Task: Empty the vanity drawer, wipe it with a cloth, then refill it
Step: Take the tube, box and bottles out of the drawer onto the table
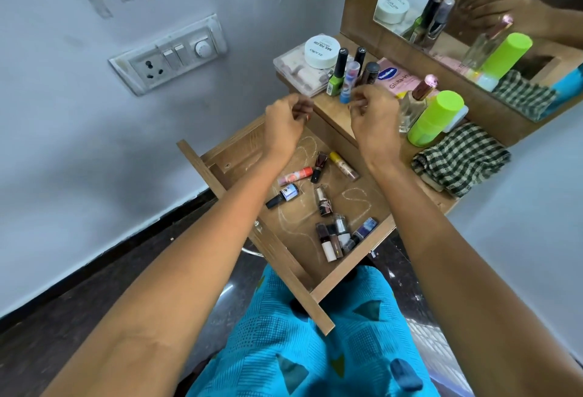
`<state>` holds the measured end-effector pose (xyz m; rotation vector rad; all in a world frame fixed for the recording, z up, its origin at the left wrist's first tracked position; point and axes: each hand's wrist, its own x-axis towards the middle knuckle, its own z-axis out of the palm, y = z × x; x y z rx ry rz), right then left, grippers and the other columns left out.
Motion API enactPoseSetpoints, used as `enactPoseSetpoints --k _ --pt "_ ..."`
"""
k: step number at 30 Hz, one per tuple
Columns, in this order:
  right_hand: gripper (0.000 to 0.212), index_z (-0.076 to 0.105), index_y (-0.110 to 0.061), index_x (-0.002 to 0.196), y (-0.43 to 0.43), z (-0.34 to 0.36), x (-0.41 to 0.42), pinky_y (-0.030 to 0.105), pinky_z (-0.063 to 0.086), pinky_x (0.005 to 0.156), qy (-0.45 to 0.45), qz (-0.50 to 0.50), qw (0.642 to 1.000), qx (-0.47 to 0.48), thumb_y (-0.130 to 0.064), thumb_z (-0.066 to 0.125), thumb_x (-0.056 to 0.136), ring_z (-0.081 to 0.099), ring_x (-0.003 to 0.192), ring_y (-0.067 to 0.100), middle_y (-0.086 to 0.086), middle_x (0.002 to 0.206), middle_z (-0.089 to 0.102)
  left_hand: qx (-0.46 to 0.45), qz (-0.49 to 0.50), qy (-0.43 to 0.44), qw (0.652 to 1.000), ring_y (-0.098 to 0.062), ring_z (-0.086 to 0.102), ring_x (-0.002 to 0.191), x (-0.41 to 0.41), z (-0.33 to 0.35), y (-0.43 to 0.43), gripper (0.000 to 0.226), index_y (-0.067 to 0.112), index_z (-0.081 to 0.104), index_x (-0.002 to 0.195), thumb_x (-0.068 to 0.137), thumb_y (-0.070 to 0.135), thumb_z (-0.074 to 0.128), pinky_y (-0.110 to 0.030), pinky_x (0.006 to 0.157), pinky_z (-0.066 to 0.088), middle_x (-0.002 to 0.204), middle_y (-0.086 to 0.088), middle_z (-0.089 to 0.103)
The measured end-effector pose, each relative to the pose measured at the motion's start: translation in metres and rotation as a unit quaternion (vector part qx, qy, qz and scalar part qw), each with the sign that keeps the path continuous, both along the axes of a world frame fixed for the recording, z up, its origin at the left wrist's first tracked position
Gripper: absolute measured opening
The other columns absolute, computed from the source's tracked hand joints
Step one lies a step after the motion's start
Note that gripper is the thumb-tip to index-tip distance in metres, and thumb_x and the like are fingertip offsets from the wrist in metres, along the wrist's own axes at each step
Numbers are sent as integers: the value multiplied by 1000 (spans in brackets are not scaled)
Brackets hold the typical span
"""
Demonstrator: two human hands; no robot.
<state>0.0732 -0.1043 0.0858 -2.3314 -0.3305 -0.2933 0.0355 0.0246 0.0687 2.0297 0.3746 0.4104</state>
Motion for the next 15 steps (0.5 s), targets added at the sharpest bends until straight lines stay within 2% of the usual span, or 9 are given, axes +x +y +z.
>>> enactPoseSetpoints --k 3,6,8,10,12,15 --pt "20 64 -2 107 -3 -12 -21 31 52 84 23 8 1000 -19 -3 53 90 62 93 23 12 110 63 10 -3 27 1000 -11 57 78 -19 -17 1 28 -3 65 99 80 -17 50 -4 67 46 91 -9 66" --pt "19 65 -1 103 -8 -29 -43 32 52 81 53 21 997 -48 -2 50 90 63 92 26 13 108 64 42 -4 111 993 -12 57 78 -31 -41 6 30 -3 65 101 80 -18 50 -5 65 46 99 -14 68" --pt "19 64 -3 102 -10 -44 -54 36 51 80 75 19 992 -100 -3 48 91 63 93 30 15 105 65 59 -7 164 985 -15 61 85 -38 -57 8 31 -1 65 103 80 -18 53 -14 76 51 105 -14 67" --pt "21 62 -3 104 -11 -58 -64 40 50 79 104 17 980 -169 -3 45 91 63 94 34 17 103 64 84 -14 204 975 -20 61 98 -45 -68 10 28 0 64 106 81 -11 57 -21 86 47 111 -14 65" --pt "24 61 -2 108 -11 -69 -69 41 52 81 128 10 968 -214 -3 43 92 62 98 34 17 105 63 109 -27 240 964 -23 59 104 -49 -72 10 25 2 63 109 85 0 59 -22 83 43 115 -14 63" --pt "24 58 -2 112 -10 -77 -69 39 50 82 142 -5 954 -264 -4 43 93 59 104 32 16 111 60 131 -38 268 954 -27 58 106 -51 -72 10 26 4 62 112 88 3 53 -27 87 42 117 -16 62"
